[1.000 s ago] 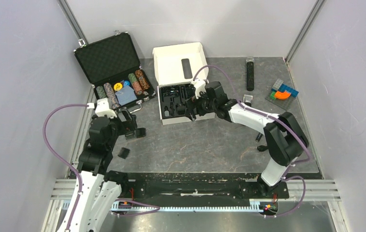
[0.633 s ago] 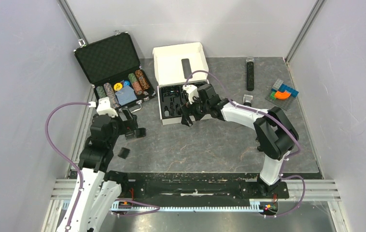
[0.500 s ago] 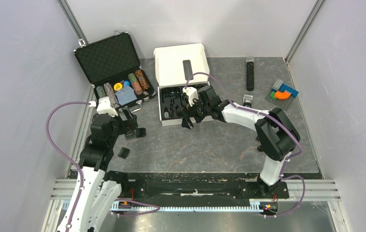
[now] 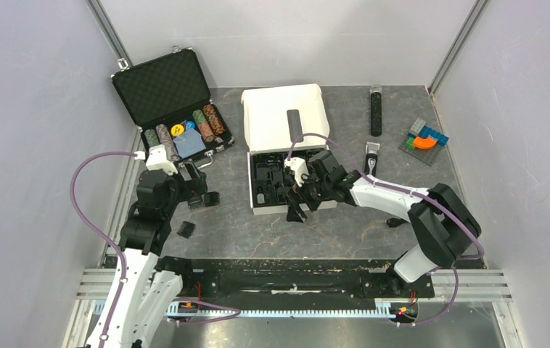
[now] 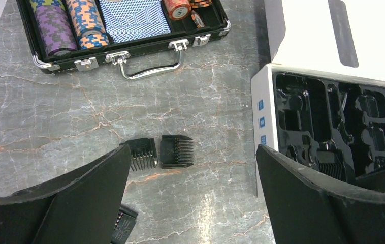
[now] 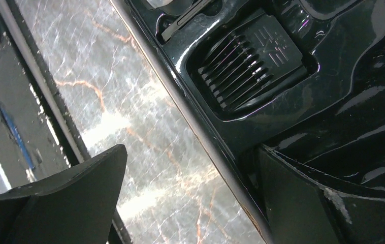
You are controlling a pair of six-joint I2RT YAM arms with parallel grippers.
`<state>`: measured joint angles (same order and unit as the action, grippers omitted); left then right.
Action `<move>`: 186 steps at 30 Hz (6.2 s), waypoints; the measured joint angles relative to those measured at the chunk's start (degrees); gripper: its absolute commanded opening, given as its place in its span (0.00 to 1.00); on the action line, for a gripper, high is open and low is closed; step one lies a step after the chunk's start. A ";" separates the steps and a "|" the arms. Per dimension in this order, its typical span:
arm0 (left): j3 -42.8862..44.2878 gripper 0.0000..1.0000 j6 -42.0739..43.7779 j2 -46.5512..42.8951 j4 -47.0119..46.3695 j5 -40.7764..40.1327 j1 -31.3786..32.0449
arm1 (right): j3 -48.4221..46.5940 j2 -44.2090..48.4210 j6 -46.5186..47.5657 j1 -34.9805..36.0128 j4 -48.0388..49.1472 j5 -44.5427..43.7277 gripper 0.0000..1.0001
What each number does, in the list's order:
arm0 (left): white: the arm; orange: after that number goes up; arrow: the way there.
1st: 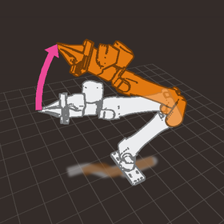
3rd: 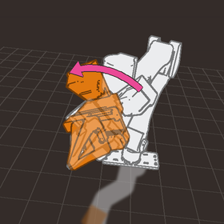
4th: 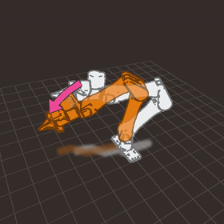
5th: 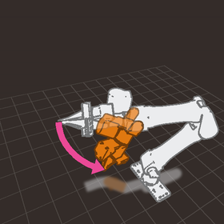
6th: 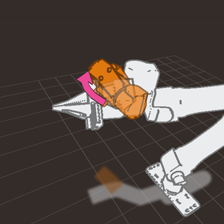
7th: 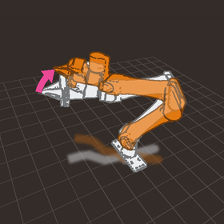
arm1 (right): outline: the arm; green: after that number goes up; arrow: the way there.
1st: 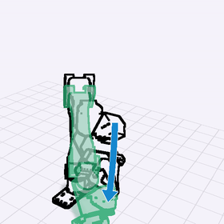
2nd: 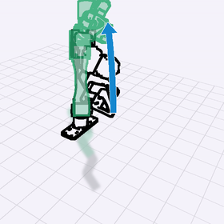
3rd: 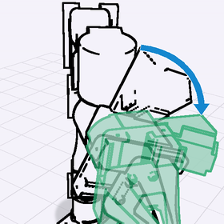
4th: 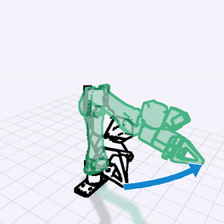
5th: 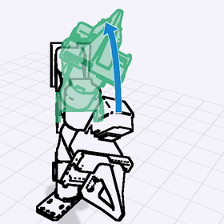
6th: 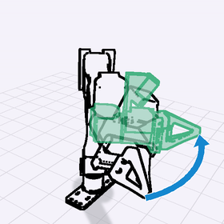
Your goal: Sort the hair-cutting tools
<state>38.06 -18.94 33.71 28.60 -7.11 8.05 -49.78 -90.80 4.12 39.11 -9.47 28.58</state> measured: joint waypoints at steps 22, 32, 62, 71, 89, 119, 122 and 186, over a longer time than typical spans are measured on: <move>0.37 1.00 -8.00 17.99 2.03 -1.20 -0.50 | 8.17 30.42 -0.13 0.63 4.92 -22.27 0.98; 3.13 0.87 -9.70 33.86 3.69 -1.75 -8.04 | 13.94 33.03 -1.99 0.63 9.09 -33.07 0.98; 8.50 0.68 -7.17 52.87 5.60 0.79 -10.23 | 15.54 33.73 -2.45 0.63 10.32 -42.49 0.98; 10.08 0.72 -6.93 54.42 5.77 0.79 -10.23 | 15.89 34.14 -2.60 0.63 10.36 -42.64 0.98; 12.33 0.38 -4.28 56.41 8.07 -0.04 -6.45 | 15.89 34.75 -2.91 0.63 10.36 -42.64 0.98; 5.27 0.02 -18.38 19.65 -1.14 20.55 10.93 | 16.92 32.98 -10.67 0.63 19.23 -19.89 0.97; 5.95 0.02 -14.36 19.58 -2.75 21.62 15.85 | 14.34 31.04 -11.52 0.66 16.61 -17.31 0.96; 2.86 0.43 -58.60 24.44 -30.56 5.51 32.96 | 22.75 13.86 -16.87 6.40 73.05 -14.25 0.00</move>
<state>40.93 -77.54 58.15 -1.96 -1.61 41.01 -27.03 -76.95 -12.75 45.52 63.57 14.33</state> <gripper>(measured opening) 0.581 0.024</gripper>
